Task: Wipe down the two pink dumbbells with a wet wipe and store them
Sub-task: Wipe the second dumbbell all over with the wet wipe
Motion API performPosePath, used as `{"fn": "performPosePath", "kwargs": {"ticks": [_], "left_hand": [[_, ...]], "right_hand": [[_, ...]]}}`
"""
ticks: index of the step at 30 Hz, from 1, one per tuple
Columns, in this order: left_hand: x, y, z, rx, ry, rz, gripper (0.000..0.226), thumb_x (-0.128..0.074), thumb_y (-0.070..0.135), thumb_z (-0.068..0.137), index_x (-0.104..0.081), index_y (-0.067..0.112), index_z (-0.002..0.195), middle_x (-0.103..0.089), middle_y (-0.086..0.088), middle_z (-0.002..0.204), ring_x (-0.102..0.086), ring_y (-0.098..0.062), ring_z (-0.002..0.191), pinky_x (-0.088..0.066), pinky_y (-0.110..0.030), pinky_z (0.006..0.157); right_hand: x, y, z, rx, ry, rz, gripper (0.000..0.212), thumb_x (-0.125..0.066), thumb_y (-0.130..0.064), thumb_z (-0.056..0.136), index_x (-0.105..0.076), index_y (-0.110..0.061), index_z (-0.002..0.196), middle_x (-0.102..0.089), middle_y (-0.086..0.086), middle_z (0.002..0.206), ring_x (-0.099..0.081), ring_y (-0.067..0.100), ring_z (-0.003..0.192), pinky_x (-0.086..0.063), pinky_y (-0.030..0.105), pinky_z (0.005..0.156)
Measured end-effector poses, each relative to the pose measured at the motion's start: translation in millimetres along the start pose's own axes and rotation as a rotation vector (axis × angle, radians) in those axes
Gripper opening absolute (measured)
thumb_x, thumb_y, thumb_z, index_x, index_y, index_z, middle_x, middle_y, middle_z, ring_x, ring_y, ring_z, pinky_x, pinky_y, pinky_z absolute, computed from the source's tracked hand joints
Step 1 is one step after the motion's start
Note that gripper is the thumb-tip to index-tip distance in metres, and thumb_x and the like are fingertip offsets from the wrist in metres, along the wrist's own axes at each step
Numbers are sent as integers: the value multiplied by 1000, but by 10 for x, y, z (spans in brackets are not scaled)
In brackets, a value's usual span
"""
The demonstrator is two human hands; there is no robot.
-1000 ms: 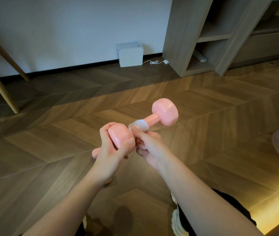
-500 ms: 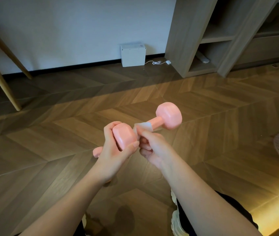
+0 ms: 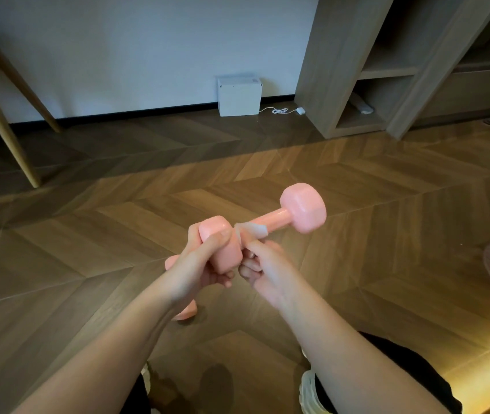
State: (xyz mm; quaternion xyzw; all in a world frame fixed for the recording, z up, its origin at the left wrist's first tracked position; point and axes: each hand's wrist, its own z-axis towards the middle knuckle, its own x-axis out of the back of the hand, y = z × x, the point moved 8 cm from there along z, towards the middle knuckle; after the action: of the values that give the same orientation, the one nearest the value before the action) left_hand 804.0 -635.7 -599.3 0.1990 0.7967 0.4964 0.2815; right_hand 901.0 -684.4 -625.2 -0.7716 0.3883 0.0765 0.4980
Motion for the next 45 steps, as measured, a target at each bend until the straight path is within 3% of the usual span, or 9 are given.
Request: {"fn": "performPosePath", "kwargs": {"ticks": [5,10,14,19,27,33,37,40,45], "left_hand": [[3,-16,1,39,41,-123,71,-60,47,78,-35,11,134,-56,-19,90,-56,-22,60,-49,-33,49],[-13,-35,-45,77,-23,-234,53,-59,48,80,-52,14,120,-61,-13,74,-57,-21,56,-53,-31,46],[12,-58,-45,76,33,-231,66,-59,47,78,-47,8,130,-60,-13,75,-58,-20,56,-54,-31,46],[-6,-111,-49,89,74,-207,78,-59,48,76,-39,6,139,-53,-19,92,-57,-21,57,-54,-32,48],[-49,-99,-45,76,72,-179,78,-58,48,76,-38,6,138,-49,-21,103,-56,-22,61,-54,-32,49],[-43,-109,-58,92,59,-154,78,-58,47,75,-39,6,138,-50,-19,95,-55,-22,61,-55,-33,49],[-55,-109,-78,105,14,-196,78,-58,48,77,-41,4,140,-52,-20,91,-55,-21,60,-54,-32,49],[-62,-91,-56,91,-19,-198,80,-59,48,79,-40,0,141,-55,-21,91,-55,-21,62,-54,-32,50],[-32,-63,-12,48,19,-141,73,-60,46,78,-36,9,136,-56,-21,94,-57,-21,63,-53,-34,51]], "right_hand": [[148,-279,70,84,74,141,9,-57,-14,97,-64,-8,99,-37,-7,51,-27,2,37,-25,16,34],[234,-513,92,145,25,220,32,-72,-28,79,-68,-7,102,-37,-5,57,-30,4,41,-29,17,37],[251,-443,109,93,81,313,16,-76,-25,76,-71,-12,69,-43,-3,57,-35,5,40,-31,18,35],[332,-357,62,-1,232,424,16,-72,-22,88,-63,-10,81,-45,-2,52,-38,6,37,-32,17,32],[391,-346,14,-28,265,404,18,-76,-25,85,-67,-10,86,-53,-1,54,-43,8,43,-34,18,36],[432,-360,33,12,227,302,24,-69,-25,92,-72,-10,74,-40,-3,56,-34,6,40,-28,17,34],[292,-327,6,83,112,82,20,-63,-24,95,-66,-7,106,-44,-7,54,-29,3,40,-27,16,37],[98,-10,-44,15,54,-78,23,-64,-24,95,-69,-4,107,-38,-7,52,-27,5,43,-27,20,46],[146,-191,12,76,167,90,14,-67,-18,92,-69,-5,98,-38,-8,48,-28,4,38,-25,17,38]]}}
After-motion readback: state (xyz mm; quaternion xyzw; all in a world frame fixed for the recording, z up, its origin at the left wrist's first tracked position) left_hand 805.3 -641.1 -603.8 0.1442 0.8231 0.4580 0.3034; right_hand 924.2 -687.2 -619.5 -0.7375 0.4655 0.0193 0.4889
